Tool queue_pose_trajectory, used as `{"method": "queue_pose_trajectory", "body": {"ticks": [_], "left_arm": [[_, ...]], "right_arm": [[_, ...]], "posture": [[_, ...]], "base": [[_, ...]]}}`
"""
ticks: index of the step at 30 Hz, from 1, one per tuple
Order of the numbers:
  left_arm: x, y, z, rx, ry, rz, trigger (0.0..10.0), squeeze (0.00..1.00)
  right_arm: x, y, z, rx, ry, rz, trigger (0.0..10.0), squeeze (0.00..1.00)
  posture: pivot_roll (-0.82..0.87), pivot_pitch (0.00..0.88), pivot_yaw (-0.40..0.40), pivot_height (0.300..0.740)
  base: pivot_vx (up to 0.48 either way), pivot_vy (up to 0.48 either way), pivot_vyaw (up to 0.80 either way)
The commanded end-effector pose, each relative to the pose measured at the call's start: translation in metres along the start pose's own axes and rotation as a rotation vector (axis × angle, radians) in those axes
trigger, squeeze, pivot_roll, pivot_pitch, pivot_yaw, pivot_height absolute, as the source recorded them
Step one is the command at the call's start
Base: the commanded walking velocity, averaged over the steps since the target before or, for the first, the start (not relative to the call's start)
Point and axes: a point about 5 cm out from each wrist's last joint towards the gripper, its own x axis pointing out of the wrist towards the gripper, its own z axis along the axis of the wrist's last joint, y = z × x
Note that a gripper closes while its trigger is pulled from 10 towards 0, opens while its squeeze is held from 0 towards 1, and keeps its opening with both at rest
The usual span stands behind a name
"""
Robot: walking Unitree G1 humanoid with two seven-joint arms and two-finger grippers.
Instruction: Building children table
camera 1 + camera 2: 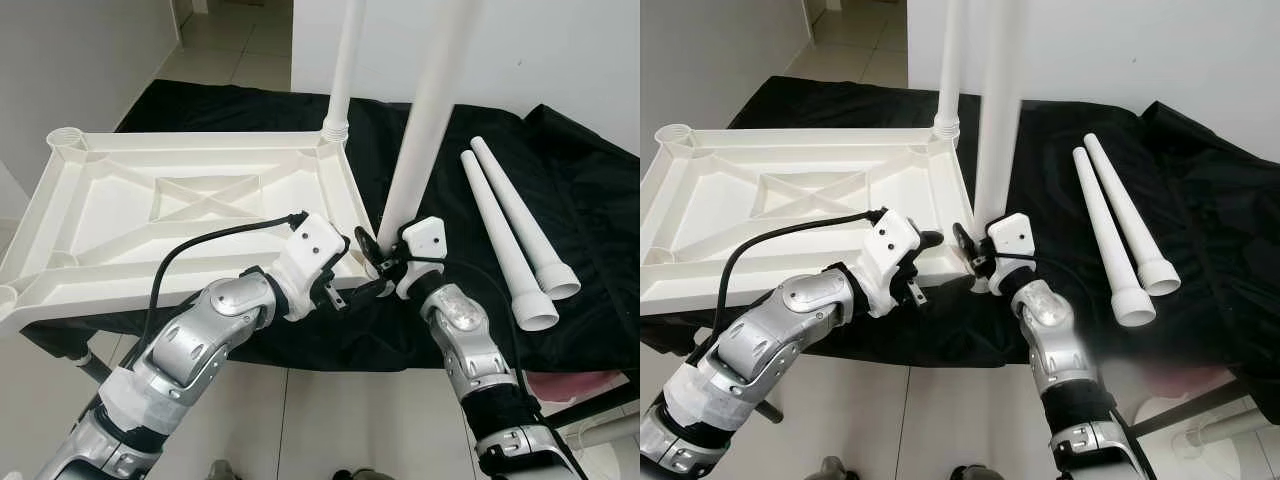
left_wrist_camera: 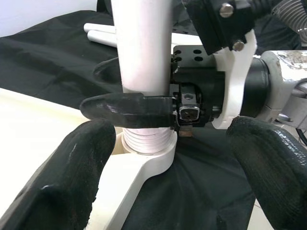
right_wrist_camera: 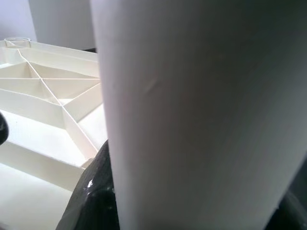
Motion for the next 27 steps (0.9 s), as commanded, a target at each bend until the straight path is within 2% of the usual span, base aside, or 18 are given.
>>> {"method": "queue_pose_trajectory", "body": {"ticks": [1,11,16,19,24,27], "left_arm": [[-0.001,-0.004,0.002,0.011,0.0,-0.077,10.0,0.0],[-0.001,-0.004,0.003,0.013,0.0,-0.075,10.0,0.0],[-0.001,-0.004,0.003,0.013,0.001,-0.076,10.0,0.0],[-0.001,-0.004,0.003,0.013,0.001,-0.079,10.0,0.0],[-0.001,-0.004,0.004,0.014,0.0,-0.077,10.0,0.0],[-0.001,-0.004,0.003,0.013,0.0,-0.078,10.0,0.0]], "right_arm": [[-0.006,-0.003,-0.017,0.072,0.086,-0.022,10.0,0.0],[-0.003,-0.006,-0.02,0.071,0.12,-0.041,10.0,0.0],[-0.003,-0.008,-0.026,0.128,0.182,-0.061,10.0,0.0],[-0.003,-0.008,-0.031,0.192,0.214,-0.081,10.0,0.0],[-0.005,-0.008,-0.033,0.184,0.221,-0.098,10.0,0.0],[-0.01,-0.004,-0.035,0.113,0.204,-0.07,10.0,0.0]], "posture": [[0.04,0.103,-0.05,0.74],[0.05,0.101,-0.05,0.74],[0.05,0.101,-0.048,0.74],[0.05,0.102,-0.048,0.74],[0.05,0.101,-0.049,0.74],[0.05,0.1,-0.05,0.74]], "base": [[0.0,0.0,0.0],[0.0,0.0,0.0],[0.0,0.0,0.0],[0.0,0.0,0.0],[0.0,0.0,0.0],[0.0,0.0,0.0]]}}
